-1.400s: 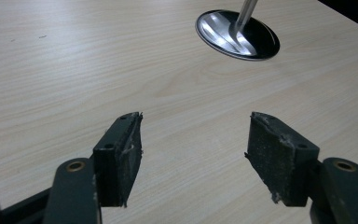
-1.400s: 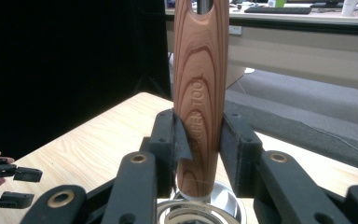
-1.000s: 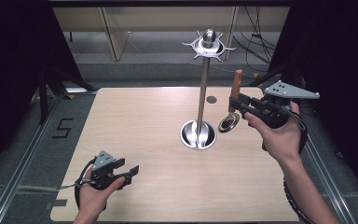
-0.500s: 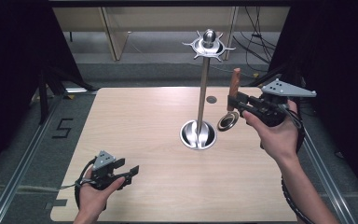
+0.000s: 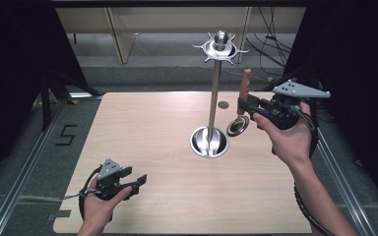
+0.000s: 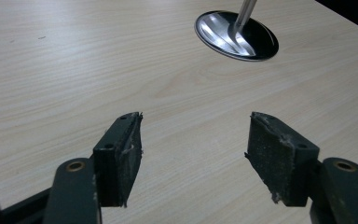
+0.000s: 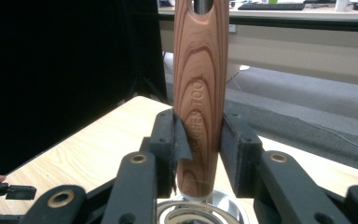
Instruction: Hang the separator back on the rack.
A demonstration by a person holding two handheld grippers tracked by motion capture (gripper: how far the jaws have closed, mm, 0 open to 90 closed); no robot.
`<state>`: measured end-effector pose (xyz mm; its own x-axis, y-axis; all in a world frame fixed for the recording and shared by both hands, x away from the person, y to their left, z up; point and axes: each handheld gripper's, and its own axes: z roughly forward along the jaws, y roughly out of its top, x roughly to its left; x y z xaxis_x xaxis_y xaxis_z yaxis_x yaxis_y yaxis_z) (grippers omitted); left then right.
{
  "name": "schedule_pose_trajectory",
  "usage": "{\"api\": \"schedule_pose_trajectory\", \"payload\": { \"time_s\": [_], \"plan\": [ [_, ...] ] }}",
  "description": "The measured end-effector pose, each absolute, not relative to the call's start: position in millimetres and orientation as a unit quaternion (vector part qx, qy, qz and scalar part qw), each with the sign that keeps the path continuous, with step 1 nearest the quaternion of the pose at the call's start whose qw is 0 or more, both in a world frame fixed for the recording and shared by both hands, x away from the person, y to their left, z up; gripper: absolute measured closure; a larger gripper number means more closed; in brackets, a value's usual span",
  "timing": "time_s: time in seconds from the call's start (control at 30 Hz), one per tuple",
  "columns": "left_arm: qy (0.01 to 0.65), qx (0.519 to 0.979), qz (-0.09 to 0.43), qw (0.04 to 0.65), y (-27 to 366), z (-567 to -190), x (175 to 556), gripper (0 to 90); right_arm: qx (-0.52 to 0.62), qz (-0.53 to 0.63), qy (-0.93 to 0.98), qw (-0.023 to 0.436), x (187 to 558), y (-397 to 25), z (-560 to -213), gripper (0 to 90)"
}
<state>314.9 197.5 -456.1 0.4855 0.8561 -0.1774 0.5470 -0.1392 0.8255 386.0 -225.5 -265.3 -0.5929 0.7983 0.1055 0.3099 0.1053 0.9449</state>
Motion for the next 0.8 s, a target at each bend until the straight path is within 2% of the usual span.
{"api": "schedule_pose_trajectory", "payload": {
  "time_s": [0.8],
  "plan": [
    [0.477, 0.734, 0.17, 0.451, 197.6, -456.0, 314.9, 34.7, 0.397, 0.539, 0.711, 0.217, 393.9, -214.5, -259.7, 68.8]
  ]
}}
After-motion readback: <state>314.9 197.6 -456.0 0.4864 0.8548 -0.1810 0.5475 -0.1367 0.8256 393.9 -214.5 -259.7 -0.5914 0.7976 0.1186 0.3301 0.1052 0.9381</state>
